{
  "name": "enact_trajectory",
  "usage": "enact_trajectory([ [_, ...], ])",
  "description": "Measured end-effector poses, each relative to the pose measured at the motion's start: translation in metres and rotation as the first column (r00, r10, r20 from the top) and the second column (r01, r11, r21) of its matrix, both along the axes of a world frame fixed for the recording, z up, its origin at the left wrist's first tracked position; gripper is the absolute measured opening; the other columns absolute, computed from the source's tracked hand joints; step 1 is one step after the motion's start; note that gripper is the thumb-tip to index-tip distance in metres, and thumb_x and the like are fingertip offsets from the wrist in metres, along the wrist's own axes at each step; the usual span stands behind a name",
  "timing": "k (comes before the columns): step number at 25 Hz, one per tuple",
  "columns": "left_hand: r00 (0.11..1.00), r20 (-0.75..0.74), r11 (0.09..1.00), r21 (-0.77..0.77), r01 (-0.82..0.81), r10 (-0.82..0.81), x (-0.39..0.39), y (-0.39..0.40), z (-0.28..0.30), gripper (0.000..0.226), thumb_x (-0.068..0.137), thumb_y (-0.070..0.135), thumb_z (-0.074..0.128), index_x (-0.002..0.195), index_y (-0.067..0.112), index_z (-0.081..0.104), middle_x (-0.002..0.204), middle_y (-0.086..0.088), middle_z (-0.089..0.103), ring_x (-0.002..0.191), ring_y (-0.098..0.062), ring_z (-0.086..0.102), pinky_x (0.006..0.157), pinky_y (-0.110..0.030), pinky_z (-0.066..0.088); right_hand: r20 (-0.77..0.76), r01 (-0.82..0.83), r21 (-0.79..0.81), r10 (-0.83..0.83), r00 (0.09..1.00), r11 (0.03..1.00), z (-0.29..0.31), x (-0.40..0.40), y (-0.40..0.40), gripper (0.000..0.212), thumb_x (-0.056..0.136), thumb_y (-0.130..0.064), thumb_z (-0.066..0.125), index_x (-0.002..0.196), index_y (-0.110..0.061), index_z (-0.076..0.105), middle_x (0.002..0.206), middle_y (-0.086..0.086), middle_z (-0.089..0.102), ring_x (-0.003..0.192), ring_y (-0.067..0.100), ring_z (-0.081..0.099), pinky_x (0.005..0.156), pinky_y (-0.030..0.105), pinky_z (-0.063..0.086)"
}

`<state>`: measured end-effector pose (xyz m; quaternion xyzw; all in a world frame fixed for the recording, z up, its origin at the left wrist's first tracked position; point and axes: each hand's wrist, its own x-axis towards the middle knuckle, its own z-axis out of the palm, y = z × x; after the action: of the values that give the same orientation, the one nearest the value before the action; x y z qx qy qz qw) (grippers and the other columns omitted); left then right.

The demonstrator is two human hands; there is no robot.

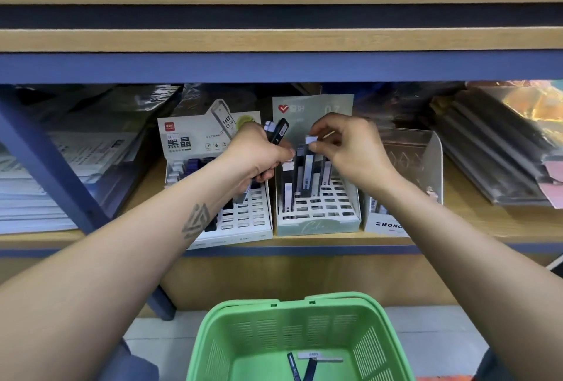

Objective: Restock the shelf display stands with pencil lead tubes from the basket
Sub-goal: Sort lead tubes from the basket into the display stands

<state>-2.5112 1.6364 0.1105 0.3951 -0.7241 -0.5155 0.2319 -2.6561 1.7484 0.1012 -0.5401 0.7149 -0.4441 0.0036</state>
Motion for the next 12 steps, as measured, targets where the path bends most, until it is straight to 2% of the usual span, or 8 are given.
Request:
enact_trajectory([
  [2, 1.000, 0.025, 1.000, -0.019, 0.003, -0.002, -0.0020, 0.0005, -0.0020, 0.026, 0.086, 0.011, 0.078, 0.108, 0.000, 0.068, 0.043, 0.004, 0.046, 0.031, -0.011, 0.036, 0.036, -0.020, 0.028, -0.003, -0.002, -0.017, 0.002, 1.000, 1.000, -0.0056, 0.0018, -0.0029, 0.018, 0.086, -0.014, 0.079, 0.091, -0.028, 0.068, 0.086, -0.015, 0.069, 0.077, -0.001, 0.068, 0.066, 0.011, 0.049],
  [5, 1.000, 0.030, 1.000, -0.027, 0.003, -0.002, -0.0029, -0.0008, -0.0036, 0.025, 0.085, 0.008, 0.077, 0.107, -0.001, 0.067, 0.042, 0.003, 0.045, 0.031, -0.011, 0.036, 0.037, -0.020, 0.029, 0.004, -0.005, -0.038, 0.005, 1.000, 0.999, -0.0089, 0.0029, -0.0057, 0.014, 0.085, -0.013, 0.079, 0.090, -0.023, 0.070, 0.086, -0.009, 0.073, 0.079, 0.003, 0.069, 0.072, 0.021, 0.056],
  [7, 1.000, 0.030, 1.000, -0.025, 0.008, -0.007, -0.0021, -0.0012, -0.0042, 0.023, 0.085, 0.006, 0.077, 0.105, -0.001, 0.067, 0.040, 0.005, 0.045, 0.030, -0.010, 0.036, 0.036, -0.020, 0.029, 0.025, -0.025, -0.036, 0.026, 0.999, 0.999, -0.0072, 0.0041, -0.0061, 0.018, 0.083, -0.012, 0.080, 0.084, -0.026, 0.070, 0.082, -0.009, 0.073, 0.077, 0.005, 0.069, 0.072, 0.023, 0.057],
  [10, 0.999, 0.027, 0.999, -0.023, 0.023, -0.022, -0.0011, -0.0006, -0.0038, 0.017, 0.085, 0.007, 0.078, 0.096, 0.003, 0.066, 0.038, 0.006, 0.044, 0.030, -0.010, 0.035, 0.036, -0.019, 0.029, 0.023, -0.052, -0.014, 0.052, 0.998, 0.999, -0.0048, 0.0052, -0.0034, 0.030, 0.081, -0.011, 0.082, 0.074, -0.034, 0.065, 0.076, -0.012, 0.071, 0.074, 0.003, 0.067, 0.068, 0.018, 0.054],
  [12, 0.999, 0.029, 0.999, -0.029, 0.022, -0.021, -0.0008, -0.0006, -0.0037, 0.018, 0.084, 0.009, 0.079, 0.096, 0.004, 0.066, 0.040, 0.005, 0.044, 0.030, -0.010, 0.035, 0.036, -0.019, 0.029, 0.033, -0.069, 0.003, 0.069, 0.997, 0.998, -0.0062, 0.0042, -0.0033, 0.029, 0.081, -0.010, 0.082, 0.074, -0.033, 0.066, 0.076, -0.010, 0.071, 0.074, 0.005, 0.068, 0.070, 0.024, 0.056],
])
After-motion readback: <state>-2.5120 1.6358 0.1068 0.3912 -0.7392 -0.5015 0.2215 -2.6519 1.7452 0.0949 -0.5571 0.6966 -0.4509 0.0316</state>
